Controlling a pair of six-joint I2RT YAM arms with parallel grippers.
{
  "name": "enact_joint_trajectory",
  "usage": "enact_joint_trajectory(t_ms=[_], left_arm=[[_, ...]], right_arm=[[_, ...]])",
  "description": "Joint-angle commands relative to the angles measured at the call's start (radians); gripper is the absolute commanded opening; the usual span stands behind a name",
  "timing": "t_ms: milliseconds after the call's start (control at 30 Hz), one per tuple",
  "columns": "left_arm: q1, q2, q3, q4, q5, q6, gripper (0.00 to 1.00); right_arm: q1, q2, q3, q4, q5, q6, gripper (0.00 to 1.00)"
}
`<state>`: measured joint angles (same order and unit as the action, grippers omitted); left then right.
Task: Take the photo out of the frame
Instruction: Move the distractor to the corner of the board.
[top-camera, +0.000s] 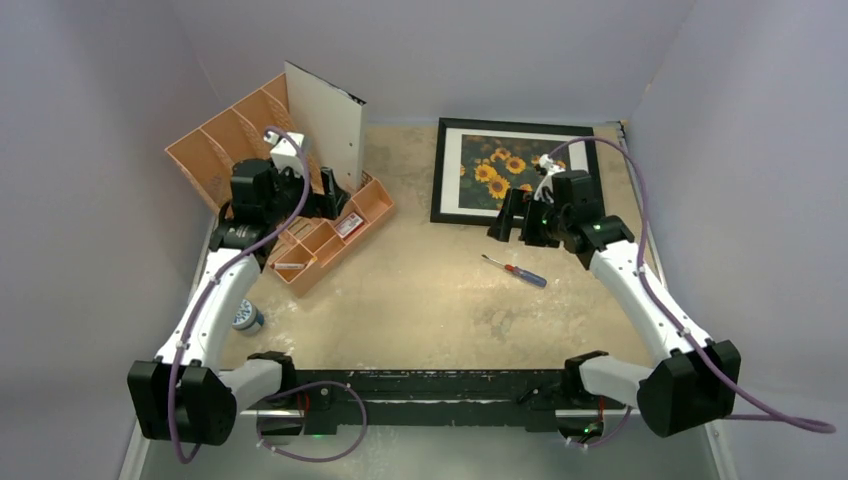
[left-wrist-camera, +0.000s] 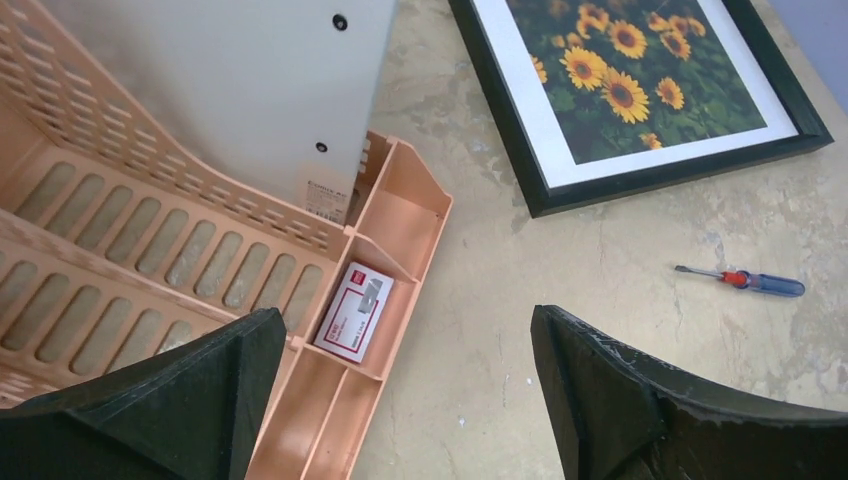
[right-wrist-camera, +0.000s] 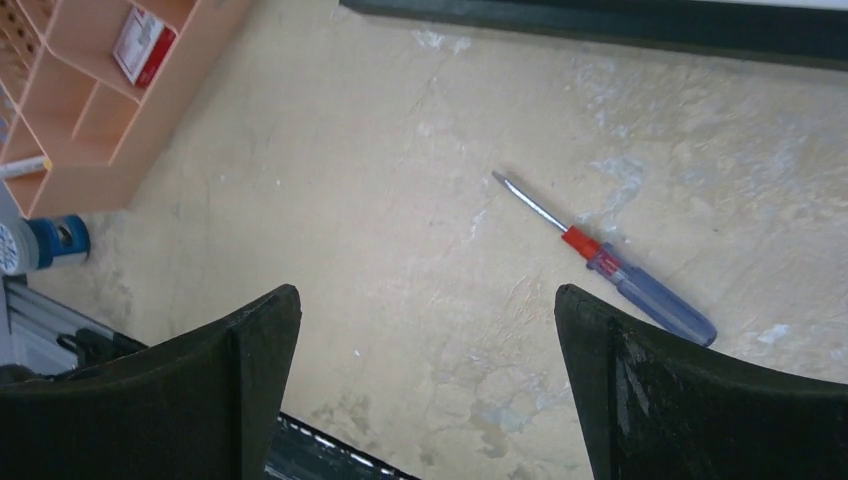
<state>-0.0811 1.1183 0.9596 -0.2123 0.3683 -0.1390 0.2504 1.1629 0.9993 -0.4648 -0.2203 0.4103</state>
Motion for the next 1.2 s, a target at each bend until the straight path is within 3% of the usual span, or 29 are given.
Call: enact_joint_trajectory(t_ms=[0,100,200,367,467,700,867,1167], left_arm=[[-0.002,0.022,0.005,-0.005,-0.054,-0.061,1.0],[0.0,0.088,0.03,-0.08,0.048,-0.015,1.0],[0.012,0.175,0.044,-0.137,0.098,-0.098,1.0],[0.006,0.248,0.003,-0.043,0.262,-0.165,1.0],[-0.056,0.219,-0.041,0.028,0.238,-0.2,1.0],[-0.284,0.254,-0.059,0.004,0.001,-0.138,1.0],[-0.324,0.295,-0.108,0.037,-0.111,-0.164,1.0],[-0.332,0.271,-0.211,0.071,-0.193,-0.172,1.0]], right_arm=[[0.083,0.039,-0.016,0.004,-0.008,-0.016,0.99],[0.137,0.059,-0.035,0.008,0.026,-0.002,0.99],[0.15,0.05,-0.074,0.027,0.037,0.021,0.99],[0.149,0.017,-0.114,0.012,0.081,0.031,0.99],[0.15,-0.001,-0.133,0.01,0.096,0.039,0.99],[0.15,-0.022,-0.173,0.029,0.11,0.075,0.99],[0.15,-0.017,-0.179,0.014,0.122,0.079,0.99],[0.149,-0.011,-0.192,0.032,0.113,0.101,0.99]])
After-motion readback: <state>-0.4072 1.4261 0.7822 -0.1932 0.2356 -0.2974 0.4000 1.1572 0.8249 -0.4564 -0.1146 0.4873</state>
